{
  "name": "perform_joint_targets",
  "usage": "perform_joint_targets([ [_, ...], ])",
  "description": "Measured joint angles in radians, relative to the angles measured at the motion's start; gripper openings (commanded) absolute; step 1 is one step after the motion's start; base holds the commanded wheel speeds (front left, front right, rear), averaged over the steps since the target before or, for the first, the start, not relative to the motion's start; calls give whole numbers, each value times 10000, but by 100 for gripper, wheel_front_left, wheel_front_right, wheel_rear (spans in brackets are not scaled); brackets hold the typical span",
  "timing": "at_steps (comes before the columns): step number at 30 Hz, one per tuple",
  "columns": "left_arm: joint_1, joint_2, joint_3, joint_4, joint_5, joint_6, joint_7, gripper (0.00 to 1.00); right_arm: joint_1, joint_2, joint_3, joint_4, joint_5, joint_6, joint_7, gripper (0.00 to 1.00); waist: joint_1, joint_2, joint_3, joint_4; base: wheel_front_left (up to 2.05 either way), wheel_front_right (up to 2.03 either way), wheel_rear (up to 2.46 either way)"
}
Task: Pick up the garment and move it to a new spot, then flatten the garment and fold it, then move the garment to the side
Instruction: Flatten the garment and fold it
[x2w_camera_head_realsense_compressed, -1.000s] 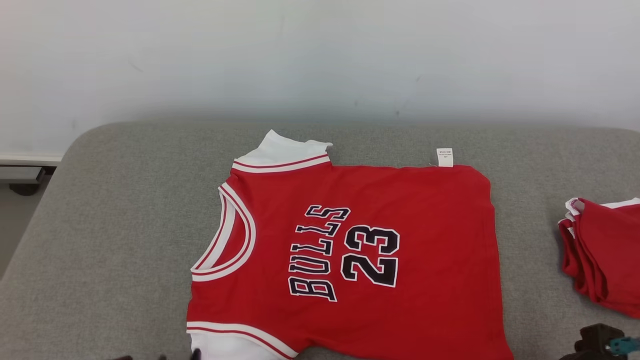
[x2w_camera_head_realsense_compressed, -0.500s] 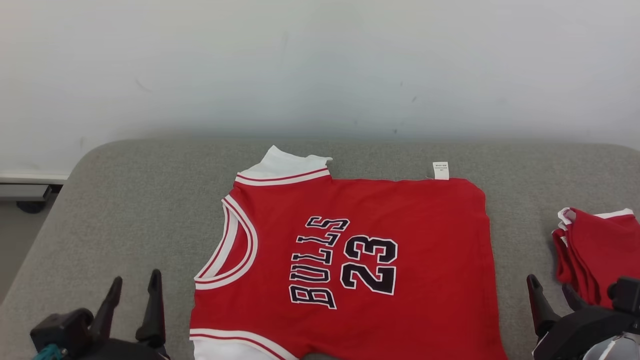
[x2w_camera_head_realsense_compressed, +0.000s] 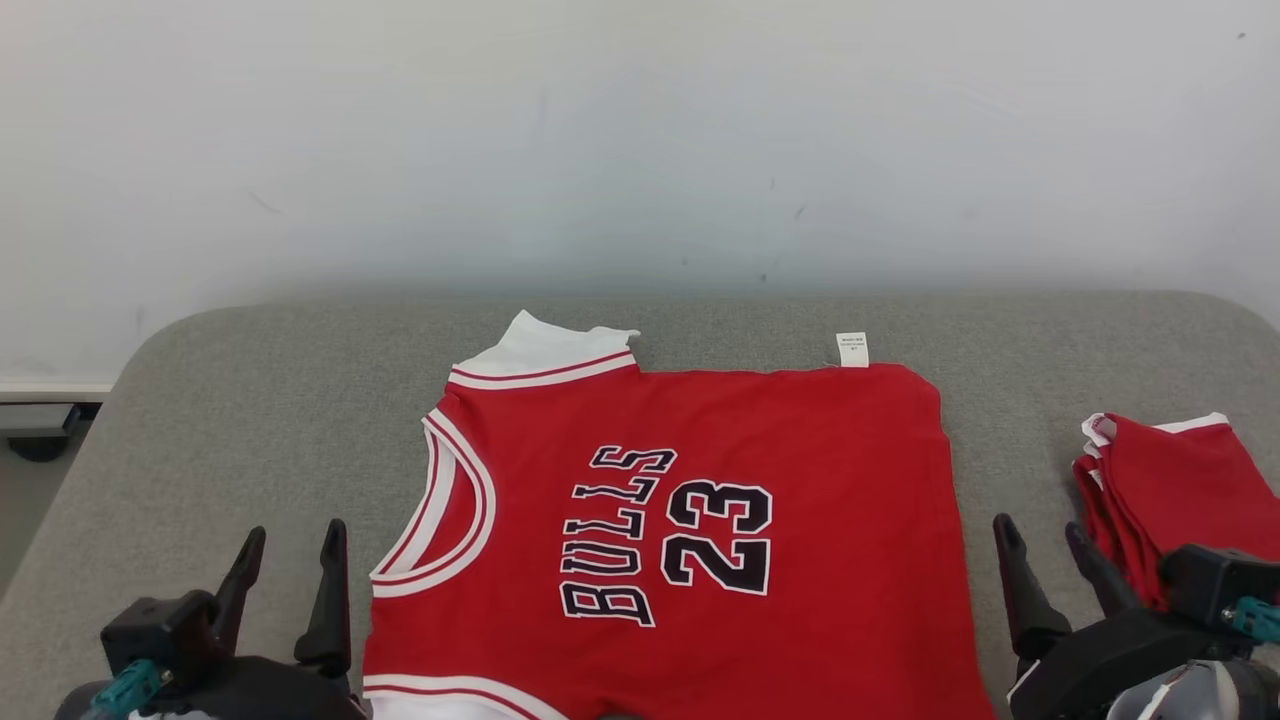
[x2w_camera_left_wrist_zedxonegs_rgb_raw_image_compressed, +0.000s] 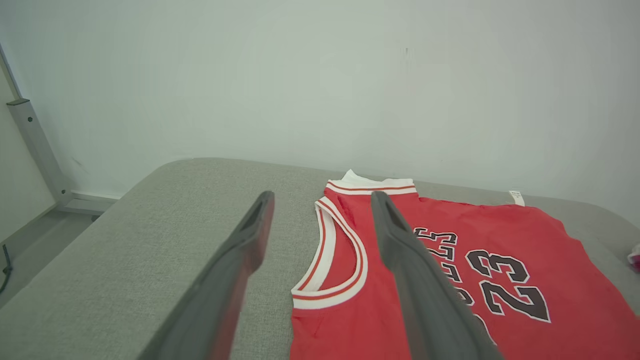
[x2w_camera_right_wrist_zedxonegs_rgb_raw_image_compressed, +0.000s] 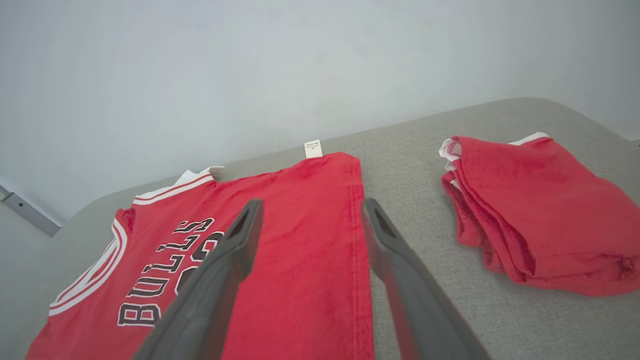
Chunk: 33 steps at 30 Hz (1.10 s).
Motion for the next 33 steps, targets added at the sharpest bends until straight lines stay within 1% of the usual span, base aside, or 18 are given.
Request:
perform_joint_targets([
  [4,-108,-67,-23,165,2,2,0,100,-117,-19,322,305,-132,255,-94,100,0,0,-16,-63,0,0,0],
  [5,-106,-59,-10,182,2,2,0,100,-160,-25,382,364,-207,268,-136,100,0,0,-19,-91,0,0,0],
  [10,-110,-94,-44,316,10,2,0,100,-303,-267,272,656,-447,274,-313,100,0,0,-18,-187,0,0,0],
  [24,76,-52,-157,562,36,0,134,100,-315,-221,297,1009,-598,268,-865,100,0,0,2,-258,0,0,0],
  [33,92,-52,-196,581,86,0,148,100,-315,-230,293,1106,-602,270,-980,100,0,0,14,-247,0,0,0],
])
